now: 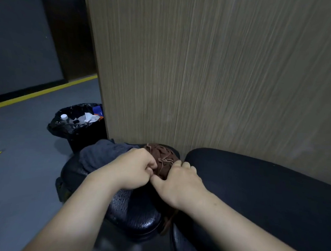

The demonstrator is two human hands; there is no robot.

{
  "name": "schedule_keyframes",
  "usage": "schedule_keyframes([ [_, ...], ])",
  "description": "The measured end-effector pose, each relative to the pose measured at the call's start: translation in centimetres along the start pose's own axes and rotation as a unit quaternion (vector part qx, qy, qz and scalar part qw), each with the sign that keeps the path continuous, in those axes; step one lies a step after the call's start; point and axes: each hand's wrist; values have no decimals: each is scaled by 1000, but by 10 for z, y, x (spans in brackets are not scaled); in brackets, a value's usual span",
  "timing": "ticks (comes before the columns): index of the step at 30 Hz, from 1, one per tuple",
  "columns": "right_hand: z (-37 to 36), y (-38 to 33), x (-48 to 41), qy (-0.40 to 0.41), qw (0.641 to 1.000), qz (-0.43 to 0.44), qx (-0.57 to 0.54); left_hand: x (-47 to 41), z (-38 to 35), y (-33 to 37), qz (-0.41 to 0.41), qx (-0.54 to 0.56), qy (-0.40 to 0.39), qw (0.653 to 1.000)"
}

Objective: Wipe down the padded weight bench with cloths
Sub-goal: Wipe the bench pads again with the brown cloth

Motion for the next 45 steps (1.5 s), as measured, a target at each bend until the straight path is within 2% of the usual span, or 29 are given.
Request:
schedule_keyframes([
  [3, 5, 5, -10, 5, 1000, 5, 4, 7, 3, 3, 32, 136, -117, 983],
  [7, 11, 14, -21, -23, 999, 32, -18, 20, 16, 6, 107, 266, -201, 937],
  [9, 10, 19, -29, -10, 999, 36, -32, 26, 30, 4, 136, 323, -220, 910],
  [11, 6, 22, -38, 30, 998, 26, -39, 27, 45, 3, 156, 343, -172, 910],
  [15, 0, 17, -46, 80, 995, 31, -42, 18, 57, -4, 174, 276, 123, 937],
  [16, 2, 17, -46, 75, 995, 48, -40, 18, 56, -5, 160, 240, 175, 941],
  [18, 11, 19, -44, 42, 994, 103, -19, 17, 51, -6, 118, 160, 213, 956],
  [20, 26, 26, -39, -9, 988, 156, 15, 17, 46, -3, 67, 75, 182, 978],
  [23, 53, 37, -28, -77, 975, 203, 37, 12, 33, 6, -23, -4, 79, 997],
  [26, 69, 45, -19, -113, 964, 235, 52, 7, 12, 19, -66, -9, 3, 998],
  [29, 74, 52, -17, -127, 953, 258, 95, 1, -2, 21, -58, 30, -9, 998],
  [32, 74, 60, -25, -91, 958, 241, 129, -2, -5, 20, -39, 3, 29, 999],
  [35, 68, 62, -27, 5, 958, 255, 128, -3, -5, 17, -13, -74, 39, 996],
  [37, 56, 62, -20, 17, 966, 249, 63, -2, -5, 12, -2, -86, 17, 996],
  [39, 39, 66, -12, 8, 972, 233, -6, 2, -3, 11, 14, -45, -31, 998],
  [42, 20, 79, -9, 27, 971, 235, -20, 6, 1, 17, 34, -3, -95, 995],
  [45, 23, 83, -5, 31, 972, 232, -25, 7, 1, 22, 20, -48, -83, 995],
])
Point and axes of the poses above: each hand's wrist, its own x-axis away from the middle knuckle, its own z-axis out of the back of the hand, y = z × x, and after that the axes turned 10 degrees about z, right-handed
